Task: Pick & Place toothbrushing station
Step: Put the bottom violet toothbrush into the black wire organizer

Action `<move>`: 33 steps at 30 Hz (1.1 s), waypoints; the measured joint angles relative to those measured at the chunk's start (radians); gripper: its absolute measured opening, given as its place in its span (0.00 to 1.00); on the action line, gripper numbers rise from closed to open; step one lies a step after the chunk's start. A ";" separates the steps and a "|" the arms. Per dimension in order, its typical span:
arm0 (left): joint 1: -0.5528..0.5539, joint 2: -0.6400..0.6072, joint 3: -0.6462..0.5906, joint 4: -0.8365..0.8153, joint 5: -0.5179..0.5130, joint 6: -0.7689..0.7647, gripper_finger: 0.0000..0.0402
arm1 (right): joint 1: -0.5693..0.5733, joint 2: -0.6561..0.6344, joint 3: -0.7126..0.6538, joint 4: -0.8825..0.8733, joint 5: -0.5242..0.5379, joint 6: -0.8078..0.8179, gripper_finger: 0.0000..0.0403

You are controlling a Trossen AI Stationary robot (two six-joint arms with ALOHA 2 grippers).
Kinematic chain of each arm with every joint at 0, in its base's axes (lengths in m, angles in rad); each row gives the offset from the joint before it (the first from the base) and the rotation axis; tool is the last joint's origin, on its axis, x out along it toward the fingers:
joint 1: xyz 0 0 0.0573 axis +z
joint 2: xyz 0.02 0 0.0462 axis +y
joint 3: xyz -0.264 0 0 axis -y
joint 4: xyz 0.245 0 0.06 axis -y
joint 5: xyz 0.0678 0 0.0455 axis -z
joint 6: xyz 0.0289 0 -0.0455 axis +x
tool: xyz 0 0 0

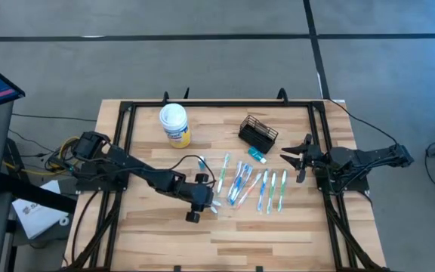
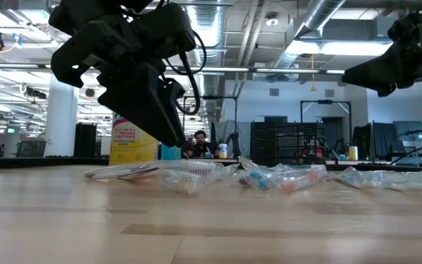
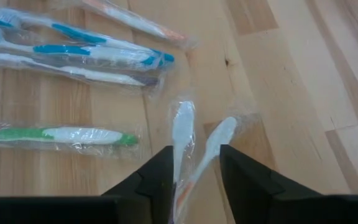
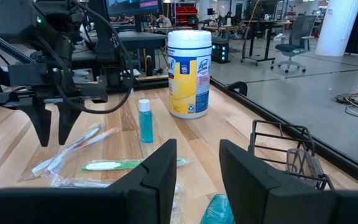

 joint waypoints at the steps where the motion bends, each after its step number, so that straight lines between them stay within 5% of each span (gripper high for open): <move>1: 0.000 0.000 0.000 0.000 0.000 0.000 0.32 | 0.000 0.000 0.000 0.000 0.000 0.000 0.28; 33: 0.001 0.022 -0.052 0.027 -0.033 -0.001 0.27 | 0.000 0.000 0.000 0.000 0.000 0.000 0.28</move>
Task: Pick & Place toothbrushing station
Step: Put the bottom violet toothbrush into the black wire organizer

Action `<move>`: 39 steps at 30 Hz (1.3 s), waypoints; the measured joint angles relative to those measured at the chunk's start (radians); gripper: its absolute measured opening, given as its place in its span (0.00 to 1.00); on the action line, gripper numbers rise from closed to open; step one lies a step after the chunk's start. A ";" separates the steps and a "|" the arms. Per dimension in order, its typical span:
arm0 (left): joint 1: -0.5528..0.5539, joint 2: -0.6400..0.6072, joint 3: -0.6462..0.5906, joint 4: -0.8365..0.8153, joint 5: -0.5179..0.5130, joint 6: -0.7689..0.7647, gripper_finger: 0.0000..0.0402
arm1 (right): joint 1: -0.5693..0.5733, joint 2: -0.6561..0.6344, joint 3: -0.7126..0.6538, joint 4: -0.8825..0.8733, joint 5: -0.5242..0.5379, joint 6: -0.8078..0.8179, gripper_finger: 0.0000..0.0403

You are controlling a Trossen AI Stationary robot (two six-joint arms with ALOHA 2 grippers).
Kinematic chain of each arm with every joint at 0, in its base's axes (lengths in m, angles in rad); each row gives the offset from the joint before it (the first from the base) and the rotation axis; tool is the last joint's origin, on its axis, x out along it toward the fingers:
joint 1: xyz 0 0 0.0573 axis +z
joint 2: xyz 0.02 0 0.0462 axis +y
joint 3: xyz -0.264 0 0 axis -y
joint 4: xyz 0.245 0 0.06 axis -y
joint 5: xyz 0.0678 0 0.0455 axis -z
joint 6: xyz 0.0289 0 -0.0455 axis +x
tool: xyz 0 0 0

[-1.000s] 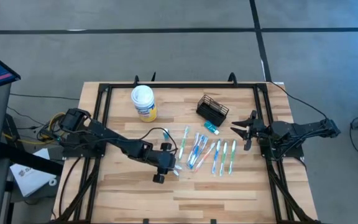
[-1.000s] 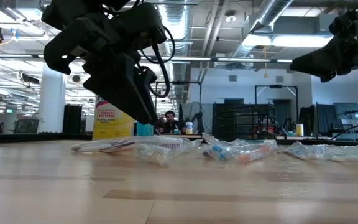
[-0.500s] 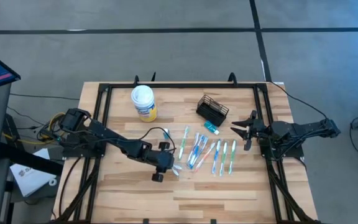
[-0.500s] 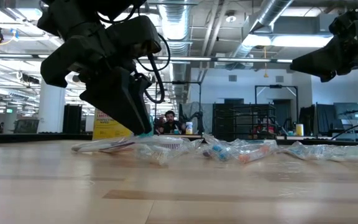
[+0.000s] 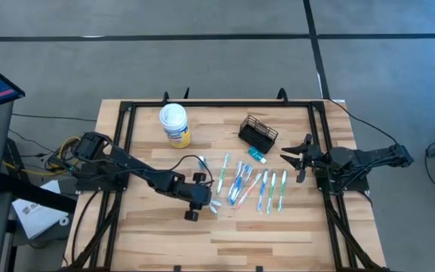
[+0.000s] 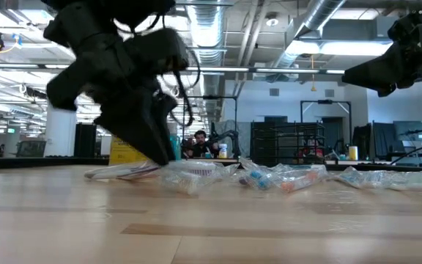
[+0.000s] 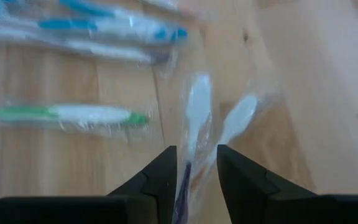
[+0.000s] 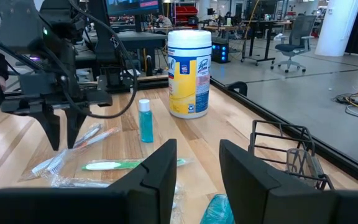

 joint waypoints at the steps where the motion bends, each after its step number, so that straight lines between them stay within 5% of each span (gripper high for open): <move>1: 0.000 0.008 -0.003 0.001 0.000 0.000 0.27 | 0.000 0.000 0.000 0.000 0.000 0.000 0.28; 14: 0.000 0.022 -0.002 0.041 -0.003 0.000 0.28 | -0.001 0.000 0.000 0.000 0.000 0.000 0.28; 24: -0.001 0.017 -0.003 0.042 -0.004 -0.001 0.03 | 0.000 0.000 0.000 -0.002 0.000 0.000 0.28; 39: -0.007 -0.016 -0.003 0.050 -0.009 -0.001 0.00 | 0.000 0.000 0.000 0.000 0.000 0.000 0.28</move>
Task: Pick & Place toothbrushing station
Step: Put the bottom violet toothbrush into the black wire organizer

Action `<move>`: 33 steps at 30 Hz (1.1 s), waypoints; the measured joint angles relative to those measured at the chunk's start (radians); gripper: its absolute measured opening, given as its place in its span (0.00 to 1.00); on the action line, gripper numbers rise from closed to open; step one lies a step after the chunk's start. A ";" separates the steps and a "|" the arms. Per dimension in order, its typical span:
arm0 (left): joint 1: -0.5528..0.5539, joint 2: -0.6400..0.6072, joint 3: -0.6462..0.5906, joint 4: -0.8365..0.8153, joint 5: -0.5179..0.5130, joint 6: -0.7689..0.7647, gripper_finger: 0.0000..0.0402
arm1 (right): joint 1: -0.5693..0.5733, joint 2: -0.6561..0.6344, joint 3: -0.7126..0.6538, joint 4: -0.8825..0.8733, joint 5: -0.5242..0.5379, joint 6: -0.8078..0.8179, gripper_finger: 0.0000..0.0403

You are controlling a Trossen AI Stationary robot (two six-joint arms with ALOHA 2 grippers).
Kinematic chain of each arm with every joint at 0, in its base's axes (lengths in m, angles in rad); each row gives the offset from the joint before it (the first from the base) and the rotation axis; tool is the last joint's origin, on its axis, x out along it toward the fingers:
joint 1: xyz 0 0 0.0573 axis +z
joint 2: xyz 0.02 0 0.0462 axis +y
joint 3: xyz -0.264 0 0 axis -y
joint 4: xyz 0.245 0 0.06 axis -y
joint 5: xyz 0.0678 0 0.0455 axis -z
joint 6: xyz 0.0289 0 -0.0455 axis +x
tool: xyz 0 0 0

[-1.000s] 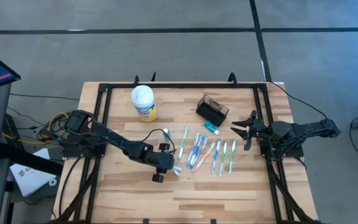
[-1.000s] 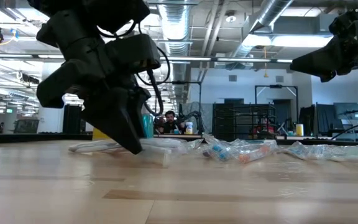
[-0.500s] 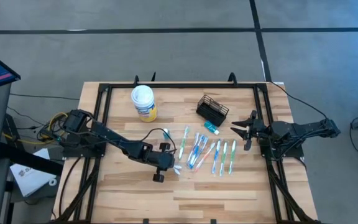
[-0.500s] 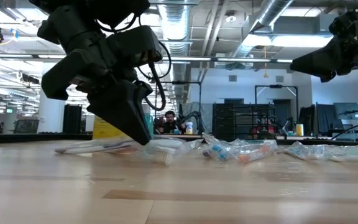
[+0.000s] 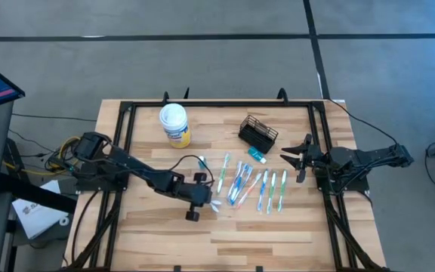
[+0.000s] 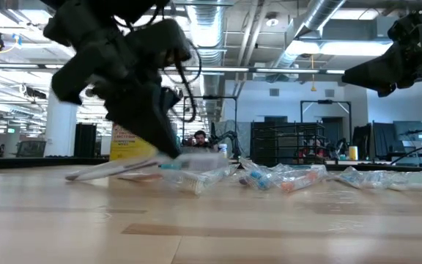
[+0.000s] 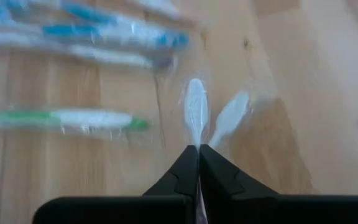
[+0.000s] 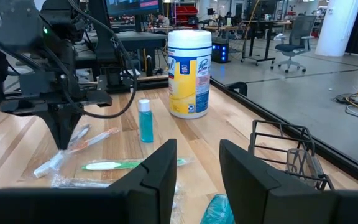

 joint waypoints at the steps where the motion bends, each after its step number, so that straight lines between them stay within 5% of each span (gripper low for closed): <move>1: -0.002 -0.008 0.001 -0.002 -0.007 0.000 0.00 | 0.000 0.000 0.000 0.000 0.000 0.000 0.28; 17: -0.035 -0.190 0.000 0.127 -0.056 0.001 0.00 | 0.003 0.000 0.000 0.066 -0.011 0.034 0.28; 33: 0.014 -0.195 0.000 0.475 -0.057 0.163 0.00 | 0.004 0.000 0.000 0.170 -0.091 0.082 0.28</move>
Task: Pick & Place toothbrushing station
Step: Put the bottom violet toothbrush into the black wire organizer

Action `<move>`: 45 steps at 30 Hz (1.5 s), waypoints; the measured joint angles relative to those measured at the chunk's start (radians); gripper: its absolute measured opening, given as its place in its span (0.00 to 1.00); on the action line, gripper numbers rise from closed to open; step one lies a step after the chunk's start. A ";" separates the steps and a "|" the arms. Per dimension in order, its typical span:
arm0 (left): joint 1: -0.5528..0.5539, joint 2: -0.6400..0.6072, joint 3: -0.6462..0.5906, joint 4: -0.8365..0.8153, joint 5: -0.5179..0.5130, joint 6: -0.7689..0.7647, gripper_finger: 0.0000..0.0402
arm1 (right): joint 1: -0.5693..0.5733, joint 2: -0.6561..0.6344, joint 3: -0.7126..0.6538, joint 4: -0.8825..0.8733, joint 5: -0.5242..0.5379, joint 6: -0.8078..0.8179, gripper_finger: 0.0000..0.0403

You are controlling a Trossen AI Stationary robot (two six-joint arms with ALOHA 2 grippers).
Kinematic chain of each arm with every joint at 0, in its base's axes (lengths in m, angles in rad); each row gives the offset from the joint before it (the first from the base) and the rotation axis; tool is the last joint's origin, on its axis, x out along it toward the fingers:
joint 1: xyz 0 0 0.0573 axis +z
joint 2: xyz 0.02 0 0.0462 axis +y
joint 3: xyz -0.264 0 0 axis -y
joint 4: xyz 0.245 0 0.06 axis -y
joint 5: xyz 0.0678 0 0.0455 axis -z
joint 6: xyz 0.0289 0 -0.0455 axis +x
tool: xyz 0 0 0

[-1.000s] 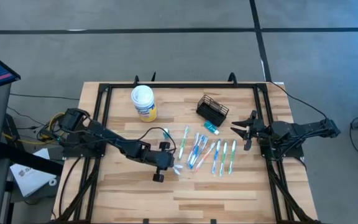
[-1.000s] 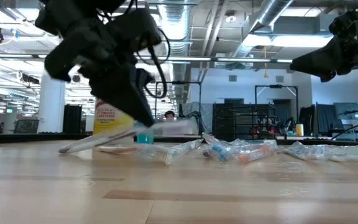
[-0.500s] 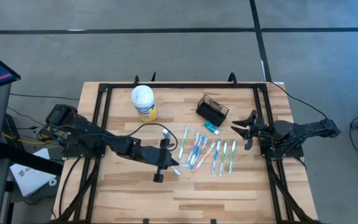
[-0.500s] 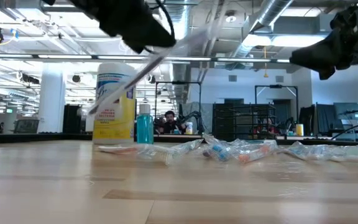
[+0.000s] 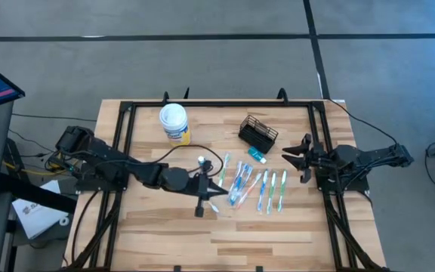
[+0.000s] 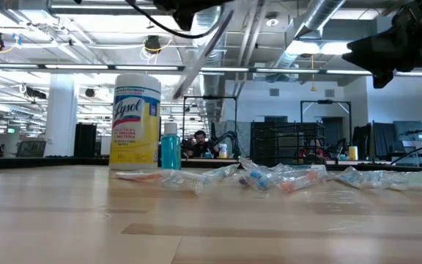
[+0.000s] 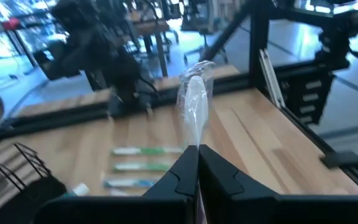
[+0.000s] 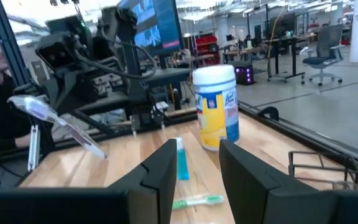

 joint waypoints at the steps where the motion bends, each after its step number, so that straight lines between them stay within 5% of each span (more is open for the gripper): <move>1: 0.009 0.000 0.000 0.018 0.001 0.003 0.00 | 0.000 0.000 0.000 0.007 -0.002 0.000 0.28; 12: 0.118 0.001 0.000 0.253 0.124 0.048 0.00 | 0.001 0.221 0.000 0.293 -0.050 -0.083 0.28; 25: 0.162 0.018 0.000 0.367 0.128 0.047 0.00 | 0.000 0.613 0.018 0.768 -0.057 -0.197 0.28; 37: 0.171 0.079 0.001 0.424 0.148 0.047 0.00 | 0.006 0.975 0.232 0.773 -0.089 -0.277 0.28; 45: 0.171 0.079 0.001 0.430 0.148 0.047 0.00 | 0.020 1.098 0.343 0.773 -0.146 -0.304 0.28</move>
